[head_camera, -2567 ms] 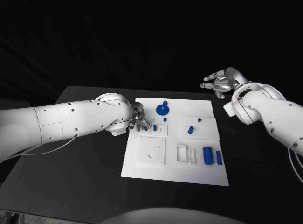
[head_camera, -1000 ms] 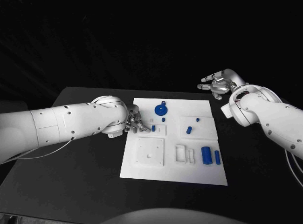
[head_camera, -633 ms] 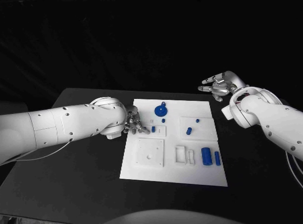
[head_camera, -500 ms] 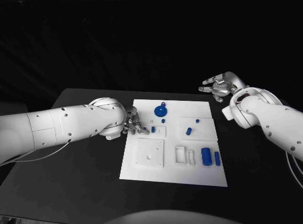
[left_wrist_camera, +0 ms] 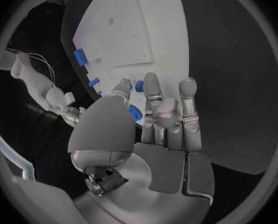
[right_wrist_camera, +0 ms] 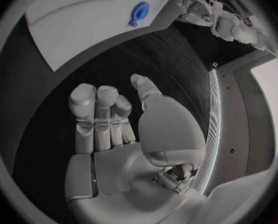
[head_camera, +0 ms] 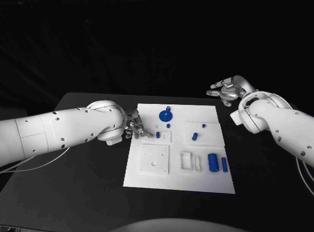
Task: Assemble the parts on the task board
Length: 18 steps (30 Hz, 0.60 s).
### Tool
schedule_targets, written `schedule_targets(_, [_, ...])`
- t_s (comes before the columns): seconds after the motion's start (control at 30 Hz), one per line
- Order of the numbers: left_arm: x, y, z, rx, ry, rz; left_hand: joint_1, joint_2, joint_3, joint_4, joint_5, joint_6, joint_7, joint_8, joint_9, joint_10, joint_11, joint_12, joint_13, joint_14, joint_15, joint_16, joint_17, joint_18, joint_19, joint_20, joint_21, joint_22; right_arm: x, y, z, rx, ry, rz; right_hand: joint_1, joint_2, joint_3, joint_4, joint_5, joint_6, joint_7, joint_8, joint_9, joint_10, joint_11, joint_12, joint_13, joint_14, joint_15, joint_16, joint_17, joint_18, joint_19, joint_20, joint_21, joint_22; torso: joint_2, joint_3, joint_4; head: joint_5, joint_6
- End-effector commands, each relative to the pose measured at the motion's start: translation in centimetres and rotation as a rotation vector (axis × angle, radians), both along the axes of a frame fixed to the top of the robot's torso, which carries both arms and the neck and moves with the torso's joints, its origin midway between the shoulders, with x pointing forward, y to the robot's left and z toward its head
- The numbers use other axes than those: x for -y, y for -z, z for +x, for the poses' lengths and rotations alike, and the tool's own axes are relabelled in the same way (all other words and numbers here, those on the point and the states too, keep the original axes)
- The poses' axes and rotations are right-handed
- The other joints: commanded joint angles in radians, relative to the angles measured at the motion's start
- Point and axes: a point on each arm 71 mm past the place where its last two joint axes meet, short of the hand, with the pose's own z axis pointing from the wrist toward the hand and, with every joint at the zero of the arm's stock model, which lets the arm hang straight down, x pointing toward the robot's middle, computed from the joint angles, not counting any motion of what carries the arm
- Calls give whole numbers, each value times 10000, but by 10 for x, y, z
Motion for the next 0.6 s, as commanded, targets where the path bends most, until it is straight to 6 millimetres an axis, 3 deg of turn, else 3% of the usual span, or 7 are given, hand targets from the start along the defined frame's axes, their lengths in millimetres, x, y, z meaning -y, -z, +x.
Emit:
schedule_targets(0.03, [3,-13,1,480,-418,-1197,32,-74,-51,-119,-62,-232,50,-127,-326,470,124,-415,-78,-145,8,-505,-533,-20,-46,-25,-256,-2,1,0,0,17,25,83,-80,25,-15,66,55,3,-12,23,11,33,7,-46,-13,37,-6,-57,-11,38,620,-55,-37,601,2,9,-1,-9,44])
schedule_targets(0.2, [5,-36,4,1488,-656,-2375,254,116,-85,-430,954,-545,146,-153,-1019,458,157,-782,-113,-302,-17,-933,-874,-147,-17,-124,-566,-38,2,1,0,-25,84,163,-76,20,-20,67,59,-2,-10,23,10,14,9,-73,-30,35,-6,-60,-13,43,618,-57,-59,594,4,11,-12,-7,71])
schedule_targets(0.23, [6,-41,4,1780,-622,-2547,494,306,-4,-573,1645,-760,207,-296,-1218,329,182,-1037,-201,-529,13,-1228,-1204,-180,-103,-122,-674,-75,3,1,0,-38,92,174,-76,20,-20,67,59,-2,-10,23,10,14,9,-73,-30,35,-6,-60,-13,43,618,-57,-59,594,1,13,-9,0,110])
schedule_targets(0.27, [6,-46,5,2081,-573,-2683,1040,457,162,-891,3339,-1156,372,-601,-1591,-128,268,-1573,-418,-942,147,-1630,-1397,-243,-392,-39,-961,-212,3,1,0,-50,98,183,-76,20,-20,67,59,-2,-10,23,10,14,9,-73,-30,35,-6,-60,-13,43,618,-57,-59,594,-1,16,-5,-8,120])
schedule_targets(0.33, [9,-53,7,2646,-404,-2929,1834,700,507,-1456,4650,-1281,625,-903,-2401,-670,464,-2437,-853,-1365,361,-2211,-1749,-256,-734,137,-1488,-533,4,1,1,-42,117,224,-72,31,-27,82,55,30,-19,28,16,11,6,-76,-34,32,-6,-74,-24,43,614,-53,-72,586,1,17,-4,-57,138])
schedule_targets(0.47, [21,-62,11,3506,595,-3465,2612,905,992,-2393,4823,-1136,1017,-1382,-4262,-1178,782,-3609,-1307,-1748,602,-2358,-1932,-73,-885,338,-1848,-653,4,0,1,82,137,432,-52,43,40,83,63,175,-45,20,14,-53,-14,-207,-127,14,-15,-165,-94,19,605,-56,-128,563,8,0,-25,-111,219])
schedule_targets(0.6, [35,-67,18,4313,1560,-3552,2858,1193,925,-3035,3468,-1033,1085,-1537,-5418,-1420,887,-4092,-1311,-1771,686,-2181,-1954,60,-936,458,-1713,-312,4,0,1,165,168,631,-41,4,156,20,43,-34,-29,60,14,-716,-55,-2601,-2179,-77,-9,-788,-483,117,420,-62,-2071,-218,11,-20,-40,-171,253])
